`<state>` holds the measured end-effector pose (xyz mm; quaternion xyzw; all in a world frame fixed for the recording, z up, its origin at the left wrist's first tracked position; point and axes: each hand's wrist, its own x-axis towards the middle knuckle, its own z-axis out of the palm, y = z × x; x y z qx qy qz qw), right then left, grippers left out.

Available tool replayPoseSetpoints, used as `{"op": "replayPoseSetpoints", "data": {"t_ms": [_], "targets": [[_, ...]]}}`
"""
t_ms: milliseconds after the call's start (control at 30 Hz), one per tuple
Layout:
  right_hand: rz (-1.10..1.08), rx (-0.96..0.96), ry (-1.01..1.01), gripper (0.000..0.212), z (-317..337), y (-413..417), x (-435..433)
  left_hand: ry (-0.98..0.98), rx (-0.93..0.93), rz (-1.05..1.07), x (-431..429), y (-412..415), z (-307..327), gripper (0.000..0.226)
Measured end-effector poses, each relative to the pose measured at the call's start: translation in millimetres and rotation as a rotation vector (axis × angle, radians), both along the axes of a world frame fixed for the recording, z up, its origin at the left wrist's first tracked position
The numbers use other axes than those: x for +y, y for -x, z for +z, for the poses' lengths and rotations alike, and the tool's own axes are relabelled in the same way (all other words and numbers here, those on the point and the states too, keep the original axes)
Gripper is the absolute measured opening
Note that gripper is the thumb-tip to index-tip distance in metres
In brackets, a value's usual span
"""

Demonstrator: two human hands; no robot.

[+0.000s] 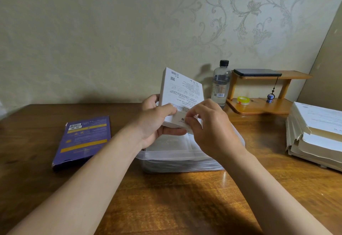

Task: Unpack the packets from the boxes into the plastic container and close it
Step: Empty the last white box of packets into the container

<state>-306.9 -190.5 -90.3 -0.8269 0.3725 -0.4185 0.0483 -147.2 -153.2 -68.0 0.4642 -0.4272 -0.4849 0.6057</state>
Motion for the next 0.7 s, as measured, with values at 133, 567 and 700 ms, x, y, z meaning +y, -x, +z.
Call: {"op": "replayPoseSetpoints", "data": {"t_ms": [133,567,700], "targets": [[0.011,0.054,0.028,0.006,-0.5,-0.7,1.4,0.004,-0.001,-0.004,0.9,0.5,0.6,0.041],[0.072,0.073,0.057,0.003,-2.5,-0.6,1.5,0.017,0.003,0.037,0.0,0.3,-0.2,0.040],[0.126,0.018,0.032,0.017,-1.8,1.8,0.6,0.012,-0.005,0.045,-1.1,-0.5,-0.9,0.042]]}}
